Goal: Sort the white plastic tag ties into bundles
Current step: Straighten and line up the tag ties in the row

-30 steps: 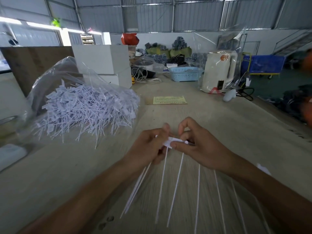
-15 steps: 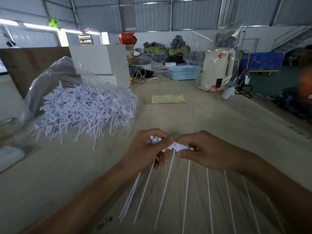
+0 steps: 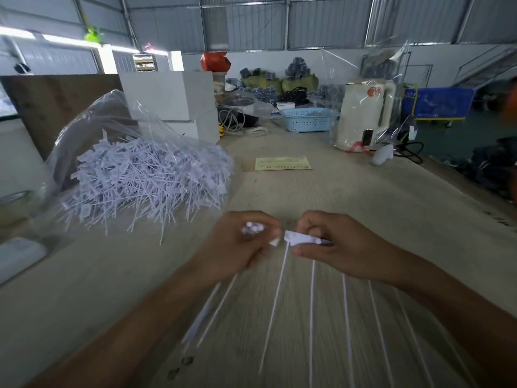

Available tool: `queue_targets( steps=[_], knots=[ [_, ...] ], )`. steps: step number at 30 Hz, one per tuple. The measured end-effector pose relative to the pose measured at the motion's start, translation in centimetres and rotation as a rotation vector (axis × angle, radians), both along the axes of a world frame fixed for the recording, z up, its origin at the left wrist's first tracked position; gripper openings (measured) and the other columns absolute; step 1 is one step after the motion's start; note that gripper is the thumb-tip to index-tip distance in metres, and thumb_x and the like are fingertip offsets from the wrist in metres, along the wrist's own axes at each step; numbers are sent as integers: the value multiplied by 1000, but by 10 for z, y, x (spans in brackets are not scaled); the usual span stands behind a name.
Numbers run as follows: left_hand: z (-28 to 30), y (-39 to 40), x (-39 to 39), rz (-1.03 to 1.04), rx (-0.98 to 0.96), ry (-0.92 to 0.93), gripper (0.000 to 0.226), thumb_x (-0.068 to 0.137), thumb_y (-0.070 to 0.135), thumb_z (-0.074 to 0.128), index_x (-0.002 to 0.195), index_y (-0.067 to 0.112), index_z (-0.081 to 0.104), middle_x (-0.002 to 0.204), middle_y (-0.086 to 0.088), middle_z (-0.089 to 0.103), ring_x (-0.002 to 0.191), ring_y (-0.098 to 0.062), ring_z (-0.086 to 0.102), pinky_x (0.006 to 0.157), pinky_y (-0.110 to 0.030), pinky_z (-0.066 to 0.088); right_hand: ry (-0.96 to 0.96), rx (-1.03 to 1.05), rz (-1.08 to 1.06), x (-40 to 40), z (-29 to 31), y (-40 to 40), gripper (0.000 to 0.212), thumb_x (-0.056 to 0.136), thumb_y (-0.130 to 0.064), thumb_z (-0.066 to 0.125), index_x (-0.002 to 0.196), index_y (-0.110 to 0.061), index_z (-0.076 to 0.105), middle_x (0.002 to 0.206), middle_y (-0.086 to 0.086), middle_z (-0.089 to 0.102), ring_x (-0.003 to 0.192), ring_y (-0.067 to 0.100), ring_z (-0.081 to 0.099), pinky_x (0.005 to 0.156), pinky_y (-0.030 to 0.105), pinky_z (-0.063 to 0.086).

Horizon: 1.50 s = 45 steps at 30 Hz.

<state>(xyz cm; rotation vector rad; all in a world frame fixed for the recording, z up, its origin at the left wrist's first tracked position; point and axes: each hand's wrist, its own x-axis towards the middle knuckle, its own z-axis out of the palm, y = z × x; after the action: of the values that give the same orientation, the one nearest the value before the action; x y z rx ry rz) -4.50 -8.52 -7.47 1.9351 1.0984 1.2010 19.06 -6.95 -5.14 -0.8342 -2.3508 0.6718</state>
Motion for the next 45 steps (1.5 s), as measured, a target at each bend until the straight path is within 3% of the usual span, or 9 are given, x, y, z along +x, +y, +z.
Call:
queue_targets(
  steps=[6,11,15,18,24,29,37,40,45],
  knots=[
    [-10,0,31,-4,-29,-16,34,87,36,69,84,3,70,57,-4,61,46,-1,55,54,-18,42,81,-76,-46,-6,-12,-2,24,92,-20,69,96,-10,47,58,0,60,48,3,43,48,22,31],
    [-8,-5,27,8,-21,-21,15,90,26,74,80,14,74,64,-7,69,52,-27,63,50,-28,48,-47,-34,7,-11,-3,-8,25,95,-25,66,103,-15,45,79,11,68,68,22,64,62,41,48],
    [-4,-6,20,-5,-108,-214,10,90,7,71,81,2,71,60,-21,64,43,-30,59,43,-28,46,-430,194,-126,6,10,-4,32,98,-48,48,81,-23,56,68,-1,60,58,11,53,61,36,46],
    [-5,-8,21,81,-95,-214,15,88,4,70,75,-2,69,53,-18,60,36,-21,50,41,-22,40,-276,85,-75,7,4,-4,30,100,-32,56,76,-15,59,66,1,58,58,15,52,60,33,41],
    [10,2,-4,85,-523,-81,14,73,7,78,75,-6,72,55,-11,53,37,-14,38,39,-15,27,-259,394,8,5,7,-10,22,97,-22,58,75,-21,56,70,-4,54,63,12,47,61,35,44],
    [5,-6,-3,108,-235,-183,5,84,9,76,85,12,79,67,-16,70,47,-20,61,44,-24,47,19,-29,77,9,4,-3,21,101,-21,58,82,-11,58,64,4,57,54,22,57,54,36,51],
    [5,-12,32,-65,-423,-399,48,92,52,59,91,7,74,72,-14,67,56,-22,62,52,-27,49,148,-98,-49,-4,-14,1,15,98,-20,61,97,-18,46,59,-2,63,50,18,50,47,40,41],
    [0,-14,33,7,-192,-239,25,90,25,73,90,0,68,69,-14,67,52,-21,59,50,-28,47,138,-130,-27,-9,-11,-3,15,100,-21,58,104,-18,44,70,14,66,56,35,51,51,47,44],
    [9,-20,35,70,-166,-292,13,91,3,68,90,-10,67,66,-19,62,51,-23,54,55,-29,43,-34,-367,72,9,4,-2,20,97,-26,63,111,-14,57,80,6,70,72,22,66,68,35,53]
  ],
)
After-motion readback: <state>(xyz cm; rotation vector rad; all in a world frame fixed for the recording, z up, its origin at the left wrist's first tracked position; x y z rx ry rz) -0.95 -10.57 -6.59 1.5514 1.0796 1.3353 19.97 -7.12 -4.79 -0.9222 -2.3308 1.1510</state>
